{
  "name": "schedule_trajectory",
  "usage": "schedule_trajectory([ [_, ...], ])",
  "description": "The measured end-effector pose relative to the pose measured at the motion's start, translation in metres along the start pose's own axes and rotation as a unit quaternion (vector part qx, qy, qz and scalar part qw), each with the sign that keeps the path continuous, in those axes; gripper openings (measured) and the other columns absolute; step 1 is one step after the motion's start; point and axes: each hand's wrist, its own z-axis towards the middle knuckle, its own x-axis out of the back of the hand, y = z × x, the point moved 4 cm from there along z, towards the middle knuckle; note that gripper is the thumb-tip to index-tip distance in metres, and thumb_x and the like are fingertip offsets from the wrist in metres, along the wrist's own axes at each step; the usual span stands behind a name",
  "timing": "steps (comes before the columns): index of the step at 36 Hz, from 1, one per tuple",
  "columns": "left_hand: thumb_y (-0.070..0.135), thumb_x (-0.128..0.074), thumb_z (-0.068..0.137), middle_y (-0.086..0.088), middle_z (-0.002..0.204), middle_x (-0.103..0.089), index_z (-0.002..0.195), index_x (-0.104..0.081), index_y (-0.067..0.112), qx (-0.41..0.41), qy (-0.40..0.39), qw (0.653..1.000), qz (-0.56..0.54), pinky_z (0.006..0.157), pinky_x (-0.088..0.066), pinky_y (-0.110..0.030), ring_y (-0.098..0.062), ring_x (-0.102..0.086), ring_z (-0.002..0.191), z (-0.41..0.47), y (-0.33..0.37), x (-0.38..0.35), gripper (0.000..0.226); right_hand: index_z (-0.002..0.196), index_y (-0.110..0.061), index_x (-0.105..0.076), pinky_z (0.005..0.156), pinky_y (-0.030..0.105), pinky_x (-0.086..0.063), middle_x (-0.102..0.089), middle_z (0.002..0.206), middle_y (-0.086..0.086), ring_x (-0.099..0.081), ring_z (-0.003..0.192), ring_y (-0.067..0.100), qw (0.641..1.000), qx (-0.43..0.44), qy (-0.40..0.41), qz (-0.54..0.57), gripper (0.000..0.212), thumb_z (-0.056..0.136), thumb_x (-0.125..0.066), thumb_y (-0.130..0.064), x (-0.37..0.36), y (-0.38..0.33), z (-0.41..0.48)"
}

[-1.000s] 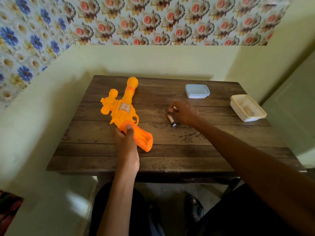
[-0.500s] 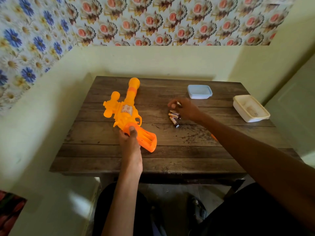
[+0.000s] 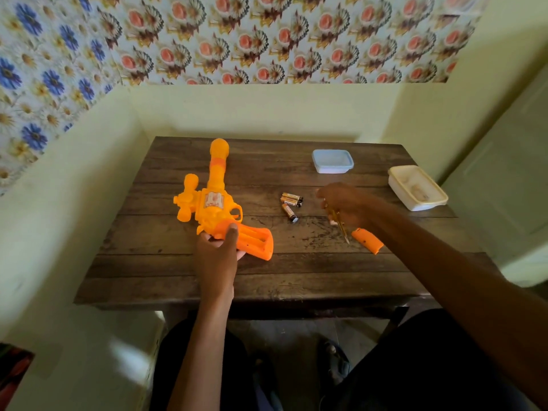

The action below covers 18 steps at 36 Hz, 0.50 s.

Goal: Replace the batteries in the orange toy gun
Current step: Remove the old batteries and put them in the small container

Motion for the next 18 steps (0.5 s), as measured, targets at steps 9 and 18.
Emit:
schedule_trajectory([
  [9, 0.032, -0.069, 0.088, -0.003, 0.094, -0.068, 0.093, -0.058, 0.018, -0.015, 0.025, 0.997, 0.073, 0.074, -0.060, -0.043, -0.013, -0.068, 0.070, 0.002, 0.004, 0.011, 0.018, 0.128, -0.011, -0.052, 0.085, 0.034, -0.042, -0.057, 0.125, 0.015, -0.053, 0.115, 0.032, 0.941, 0.091, 0.153, -0.287, 0.040, 0.088, -0.057, -0.012, -0.023, 0.035, -0.029],
  [18, 0.043, -0.070, 0.084, 0.005, 0.071, -0.068, 0.073, -0.059, 0.030, -0.011, 0.022, 0.993, 0.116, 0.080, -0.058, -0.051, -0.020, -0.072, 0.067, 0.004, 0.006, 0.016, 0.021, 0.102, -0.012, -0.067, 0.071, 0.030, -0.040, -0.065, 0.107, 0.010, -0.061, 0.097, 0.030, 0.918, 0.118, 0.270, -0.267, 0.024, 0.079, -0.061, -0.007, -0.028, 0.031, -0.032],
])
